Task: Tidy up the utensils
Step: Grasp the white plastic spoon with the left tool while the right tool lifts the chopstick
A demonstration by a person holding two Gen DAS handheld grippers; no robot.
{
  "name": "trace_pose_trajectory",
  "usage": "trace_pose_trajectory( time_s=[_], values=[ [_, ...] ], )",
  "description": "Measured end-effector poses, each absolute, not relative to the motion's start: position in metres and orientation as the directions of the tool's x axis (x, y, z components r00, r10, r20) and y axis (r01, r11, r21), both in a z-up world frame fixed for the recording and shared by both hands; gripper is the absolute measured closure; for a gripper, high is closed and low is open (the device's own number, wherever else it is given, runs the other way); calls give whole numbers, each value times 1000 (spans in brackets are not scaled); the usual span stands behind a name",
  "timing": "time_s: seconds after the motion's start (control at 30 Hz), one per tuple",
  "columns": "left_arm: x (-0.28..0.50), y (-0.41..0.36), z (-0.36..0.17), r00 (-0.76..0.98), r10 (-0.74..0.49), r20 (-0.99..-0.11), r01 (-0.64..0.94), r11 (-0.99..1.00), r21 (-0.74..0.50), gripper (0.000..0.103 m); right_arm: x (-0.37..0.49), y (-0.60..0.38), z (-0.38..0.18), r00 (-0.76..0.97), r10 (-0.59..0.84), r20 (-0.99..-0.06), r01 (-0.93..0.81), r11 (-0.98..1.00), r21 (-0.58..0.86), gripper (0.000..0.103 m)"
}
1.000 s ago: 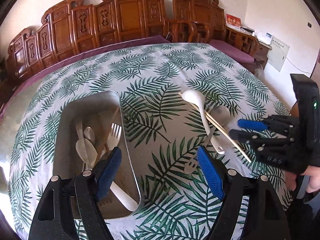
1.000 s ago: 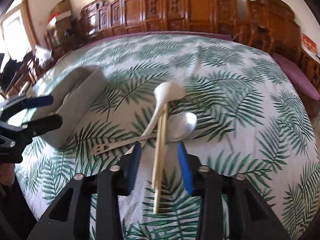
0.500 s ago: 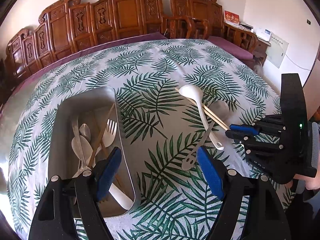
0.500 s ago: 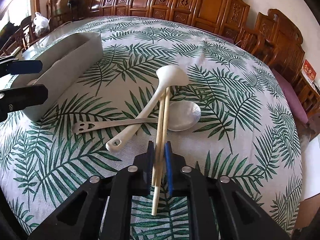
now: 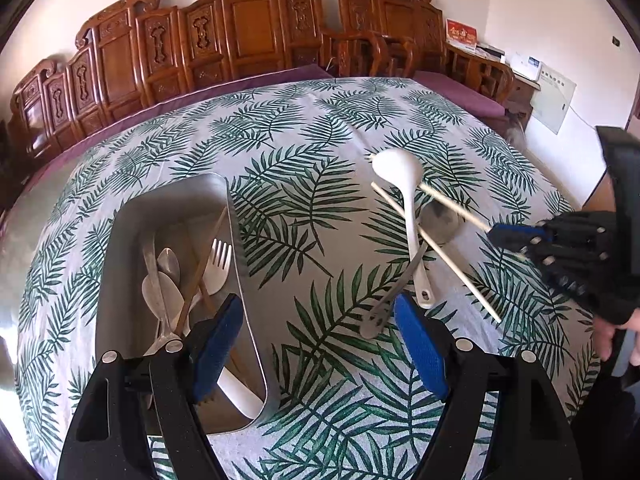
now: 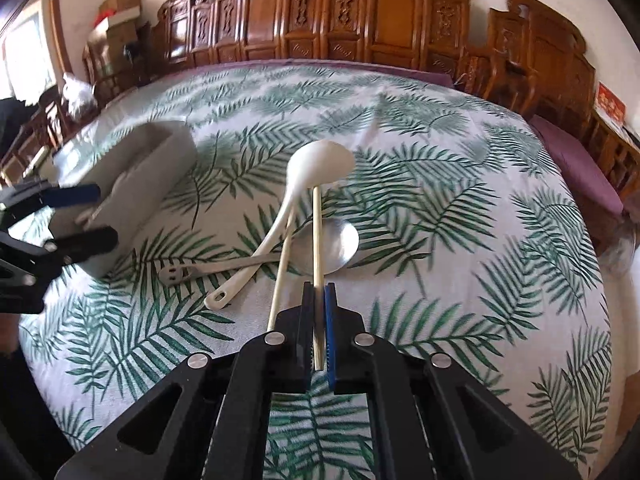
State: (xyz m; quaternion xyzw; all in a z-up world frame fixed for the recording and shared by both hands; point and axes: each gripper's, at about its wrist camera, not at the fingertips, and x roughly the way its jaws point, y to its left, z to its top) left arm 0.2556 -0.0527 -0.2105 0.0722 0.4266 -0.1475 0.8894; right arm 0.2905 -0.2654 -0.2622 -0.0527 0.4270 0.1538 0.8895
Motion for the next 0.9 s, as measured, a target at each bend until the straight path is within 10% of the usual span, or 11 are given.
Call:
trace_pose_trajectory(
  time_s=[0.9],
  values=[
    [321,-113,-227,523,-203,-828,273,960,-62,39,317,-316,-259,621,232,-749,-187,971,146,97]
  ],
)
